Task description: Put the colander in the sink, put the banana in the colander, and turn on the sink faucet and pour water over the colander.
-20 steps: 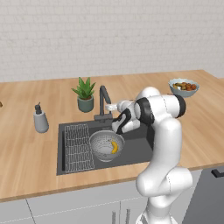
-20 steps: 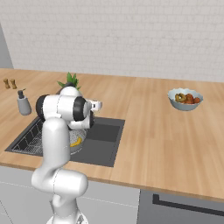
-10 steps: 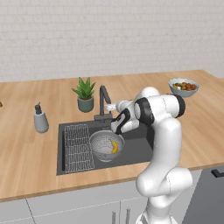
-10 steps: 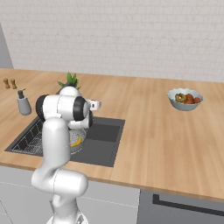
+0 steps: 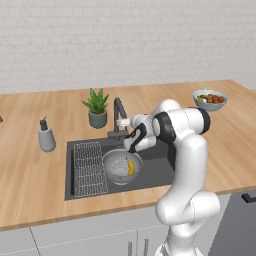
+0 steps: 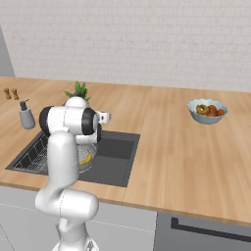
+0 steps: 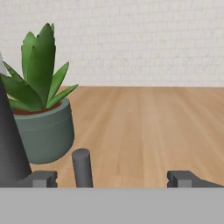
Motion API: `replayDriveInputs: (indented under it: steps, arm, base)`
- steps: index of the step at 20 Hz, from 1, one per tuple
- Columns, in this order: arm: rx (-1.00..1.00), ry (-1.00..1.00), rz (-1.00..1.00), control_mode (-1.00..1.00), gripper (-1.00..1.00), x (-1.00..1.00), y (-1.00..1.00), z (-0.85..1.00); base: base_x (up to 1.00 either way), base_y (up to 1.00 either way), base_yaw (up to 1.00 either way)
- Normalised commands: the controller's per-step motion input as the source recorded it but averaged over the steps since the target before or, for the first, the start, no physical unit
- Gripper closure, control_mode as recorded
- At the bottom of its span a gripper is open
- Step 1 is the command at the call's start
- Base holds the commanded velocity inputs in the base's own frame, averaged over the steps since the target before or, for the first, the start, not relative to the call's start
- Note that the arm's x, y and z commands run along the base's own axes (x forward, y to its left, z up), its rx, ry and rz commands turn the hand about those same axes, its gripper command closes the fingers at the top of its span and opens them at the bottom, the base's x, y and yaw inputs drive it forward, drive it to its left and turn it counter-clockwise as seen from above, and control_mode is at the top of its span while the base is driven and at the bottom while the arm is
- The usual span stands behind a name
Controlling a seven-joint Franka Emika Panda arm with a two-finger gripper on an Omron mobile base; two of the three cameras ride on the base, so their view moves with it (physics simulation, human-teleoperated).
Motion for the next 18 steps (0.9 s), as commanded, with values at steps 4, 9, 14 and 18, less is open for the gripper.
replayDriveInputs:
  steps: [4, 9, 14, 18]
  arm:
    - [0.00, 0.00, 0.00, -1.00, -1.00, 0.07, 0.01, 0.00]
    - [0.00, 0.00, 0.00, -1.00, -1.00, 0.12, 0.00, 0.00]
    - [0.00, 0.00, 0.00, -1.00, -1.00, 0.07, 0.00, 0.00]
    - [0.00, 0.00, 0.00, -1.00, -1.00, 0.02, -0.01, 0.00]
  base:
    - [0.00, 0.00, 0.00]
    - [0.00, 0.00, 0.00]
    - [0.00, 0.00, 0.00]
    - [0.00, 0.00, 0.00]
